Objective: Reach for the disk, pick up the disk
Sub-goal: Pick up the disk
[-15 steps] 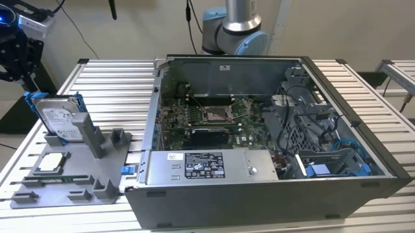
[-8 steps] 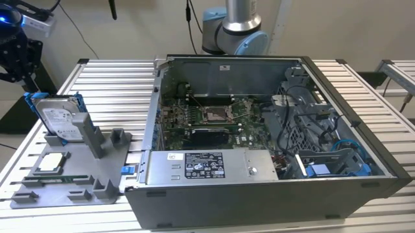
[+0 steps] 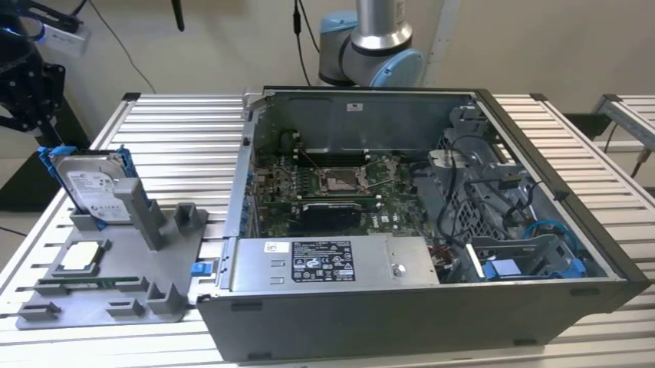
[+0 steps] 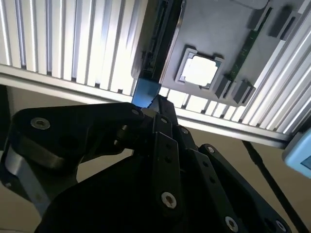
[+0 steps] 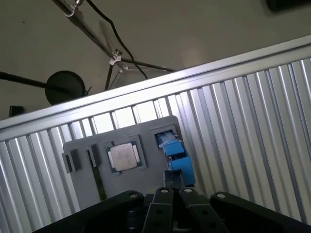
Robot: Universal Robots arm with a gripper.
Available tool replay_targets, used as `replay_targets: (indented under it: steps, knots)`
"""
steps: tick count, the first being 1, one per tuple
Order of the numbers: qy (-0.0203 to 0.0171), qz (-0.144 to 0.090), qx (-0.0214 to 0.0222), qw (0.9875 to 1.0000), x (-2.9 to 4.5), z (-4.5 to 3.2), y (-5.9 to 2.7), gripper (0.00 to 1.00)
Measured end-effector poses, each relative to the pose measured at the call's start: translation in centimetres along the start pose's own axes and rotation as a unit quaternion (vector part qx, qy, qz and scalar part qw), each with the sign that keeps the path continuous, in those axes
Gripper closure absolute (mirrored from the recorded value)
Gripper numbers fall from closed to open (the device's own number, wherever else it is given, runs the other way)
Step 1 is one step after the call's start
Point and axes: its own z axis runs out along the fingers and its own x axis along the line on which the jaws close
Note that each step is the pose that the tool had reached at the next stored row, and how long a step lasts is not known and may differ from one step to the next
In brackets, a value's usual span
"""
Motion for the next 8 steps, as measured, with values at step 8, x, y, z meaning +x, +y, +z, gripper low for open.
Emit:
replay_targets:
  steps: [8]
  knots:
    - [0.0002,-0.036,0.0001,0.9994,-0.05,0.1,-0.13,1.0]
